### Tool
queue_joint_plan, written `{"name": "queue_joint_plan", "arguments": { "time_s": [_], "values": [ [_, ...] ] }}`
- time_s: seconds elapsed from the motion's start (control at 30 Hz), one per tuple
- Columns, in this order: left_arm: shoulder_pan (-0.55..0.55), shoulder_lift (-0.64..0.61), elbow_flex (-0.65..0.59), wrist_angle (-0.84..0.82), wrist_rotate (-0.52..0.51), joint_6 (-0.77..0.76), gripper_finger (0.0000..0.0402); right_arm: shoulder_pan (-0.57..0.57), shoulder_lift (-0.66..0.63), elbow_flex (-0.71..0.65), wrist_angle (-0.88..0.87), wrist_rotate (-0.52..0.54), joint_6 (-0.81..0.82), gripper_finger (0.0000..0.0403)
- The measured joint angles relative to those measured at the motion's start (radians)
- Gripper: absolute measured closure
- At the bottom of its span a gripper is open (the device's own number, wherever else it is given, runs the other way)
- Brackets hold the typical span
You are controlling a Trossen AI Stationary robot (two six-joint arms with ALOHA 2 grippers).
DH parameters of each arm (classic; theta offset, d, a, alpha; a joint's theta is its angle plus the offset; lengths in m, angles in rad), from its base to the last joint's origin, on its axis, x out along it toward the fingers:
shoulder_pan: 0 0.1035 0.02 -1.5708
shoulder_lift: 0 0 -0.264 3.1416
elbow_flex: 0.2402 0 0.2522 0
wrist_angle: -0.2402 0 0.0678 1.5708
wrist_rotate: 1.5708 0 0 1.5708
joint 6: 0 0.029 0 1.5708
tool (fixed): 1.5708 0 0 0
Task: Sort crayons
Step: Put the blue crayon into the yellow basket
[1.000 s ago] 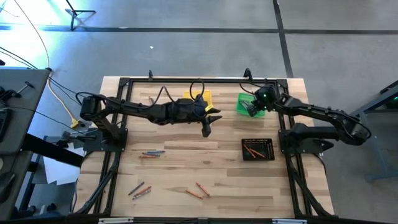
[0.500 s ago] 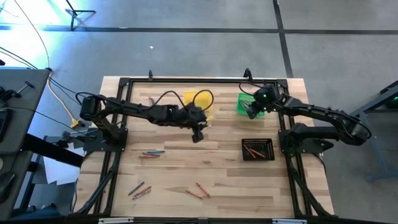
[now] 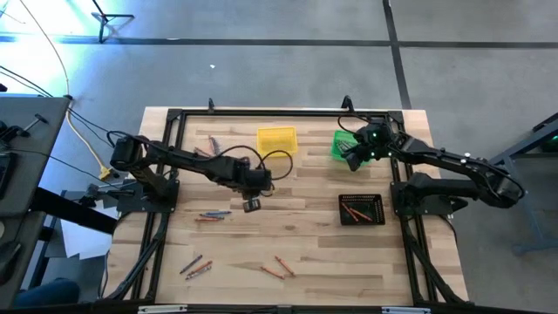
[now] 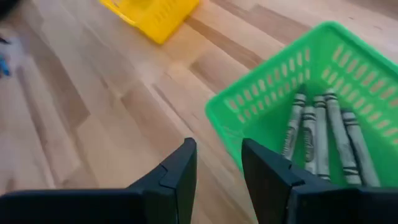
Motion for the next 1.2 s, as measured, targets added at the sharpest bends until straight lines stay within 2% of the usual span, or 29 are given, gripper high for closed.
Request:
{"name": "queue_joint_plan", "arguments": {
  "time_s": [0.17, 0.3, 0.53, 0.7, 0.83, 0.93, 1.2],
  "values": [
    [-0.014, -0.007, 0.0, -0.188, -0.194, -0.047, 0.0296, 0.101, -0.036, 0.0, 0.047, 0.034, 0.088, 0.0281],
    [0.005, -0.034, -0.023, -0.253, -0.236, -0.123, 0.0296, 0.195, -0.067, 0.0, 0.063, 0.079, 0.15, 0.0281],
    [0.111, -0.184, -0.227, -0.154, -0.226, -0.338, 0.0296, 0.312, -0.109, 0.0, 0.067, 0.109, 0.2, 0.0281],
    [0.238, -0.296, -0.342, 0.048, -0.205, -0.393, 0.0296, 0.338, -0.125, 0.0, 0.071, 0.117, 0.199, 0.0281],
    [0.361, -0.329, -0.374, 0.162, -0.175, -0.391, 0.0296, 0.338, -0.128, 0.0, 0.071, 0.117, 0.199, 0.0281],
    [0.463, -0.323, -0.374, 0.179, -0.167, -0.383, 0.0296, 0.338, -0.128, 0.0, 0.072, 0.116, 0.198, 0.0281],
    [0.699, -0.279, -0.373, 0.18, -0.057, -0.317, 0.0296, 0.338, -0.128, 0.0, 0.071, 0.1, 0.195, 0.0281]
  ]
}}
